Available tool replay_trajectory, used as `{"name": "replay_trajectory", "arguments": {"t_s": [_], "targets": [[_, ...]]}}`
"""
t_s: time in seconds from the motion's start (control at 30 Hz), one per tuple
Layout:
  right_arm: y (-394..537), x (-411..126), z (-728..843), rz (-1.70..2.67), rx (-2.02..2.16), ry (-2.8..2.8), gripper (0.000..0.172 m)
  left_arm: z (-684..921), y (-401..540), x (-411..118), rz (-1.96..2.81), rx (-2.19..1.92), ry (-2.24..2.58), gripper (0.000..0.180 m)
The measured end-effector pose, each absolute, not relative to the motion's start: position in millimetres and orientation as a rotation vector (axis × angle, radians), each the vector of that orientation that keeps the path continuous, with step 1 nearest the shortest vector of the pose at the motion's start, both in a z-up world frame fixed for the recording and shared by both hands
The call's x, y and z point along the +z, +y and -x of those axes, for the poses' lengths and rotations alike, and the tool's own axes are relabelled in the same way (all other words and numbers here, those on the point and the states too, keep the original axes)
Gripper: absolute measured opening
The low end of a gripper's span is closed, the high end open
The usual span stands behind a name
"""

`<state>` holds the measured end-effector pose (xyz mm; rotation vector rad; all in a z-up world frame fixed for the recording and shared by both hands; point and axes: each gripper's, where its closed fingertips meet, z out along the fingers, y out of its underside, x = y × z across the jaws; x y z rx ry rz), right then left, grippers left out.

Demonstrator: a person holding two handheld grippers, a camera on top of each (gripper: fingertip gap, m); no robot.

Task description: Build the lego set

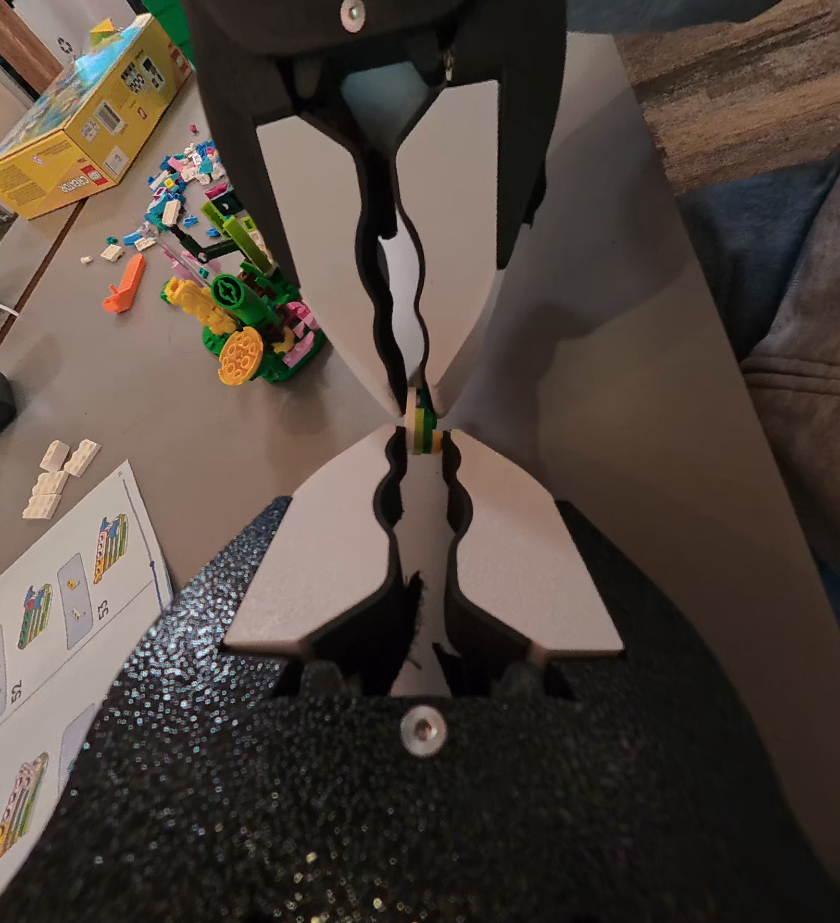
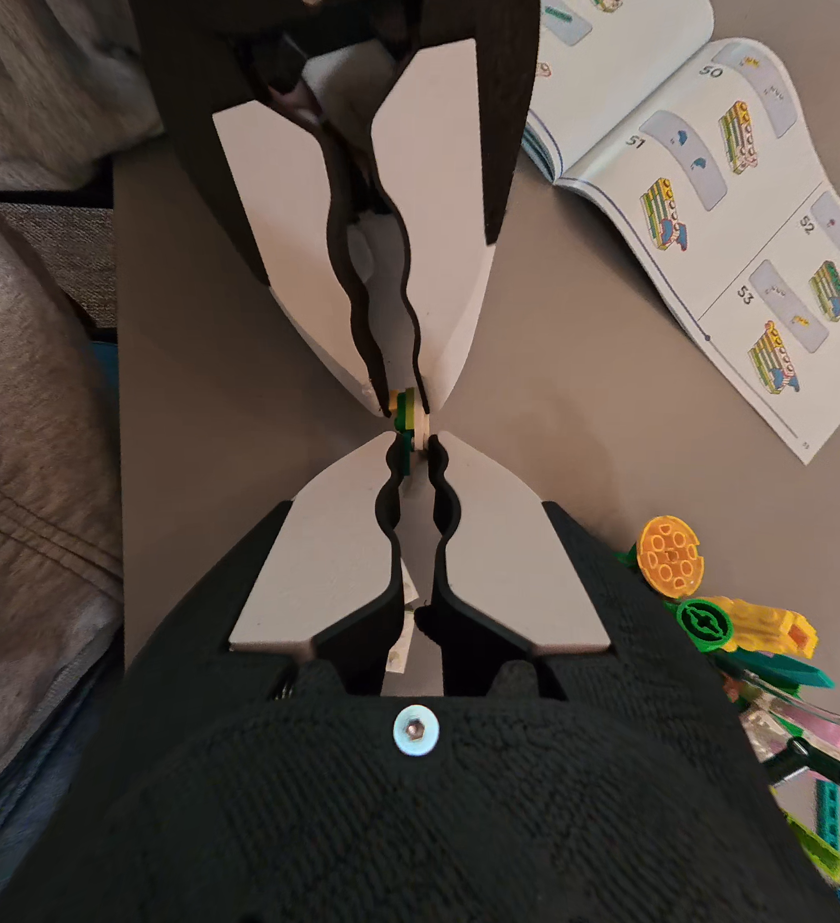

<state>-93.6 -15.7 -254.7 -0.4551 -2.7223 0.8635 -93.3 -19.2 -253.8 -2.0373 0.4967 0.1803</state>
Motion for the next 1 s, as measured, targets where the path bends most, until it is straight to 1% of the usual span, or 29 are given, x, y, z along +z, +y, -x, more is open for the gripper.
{"name": "replay_trajectory", "arguments": {"t_s": [0.27,0.53,0.6,0.8,1.0], "targets": [[-14.3,-244.7,94.7,0.506,0.976,-2.703,0.008,97.4,-14.9,-240.3,1.95,0.264,0.467,0.019],[-17.2,-240.7,91.1,0.558,1.068,-2.728,0.008,94.2,-14.4,-241.4,1.945,0.28,0.519,0.016],[-16.7,-239.2,92.8,0.584,1.082,-2.721,0.008,96.4,-13.5,-240.3,1.942,0.341,0.539,0.016],[-14.9,-243.3,95.5,0.681,1.103,-2.724,0.009,102.2,-12.4,-248.4,2.006,0.478,0.605,0.016],[-15.2,-249.1,95.4,0.783,1.149,-2.729,0.008,101.8,-13.3,-254.8,2.052,0.473,0.621,0.016]]}}
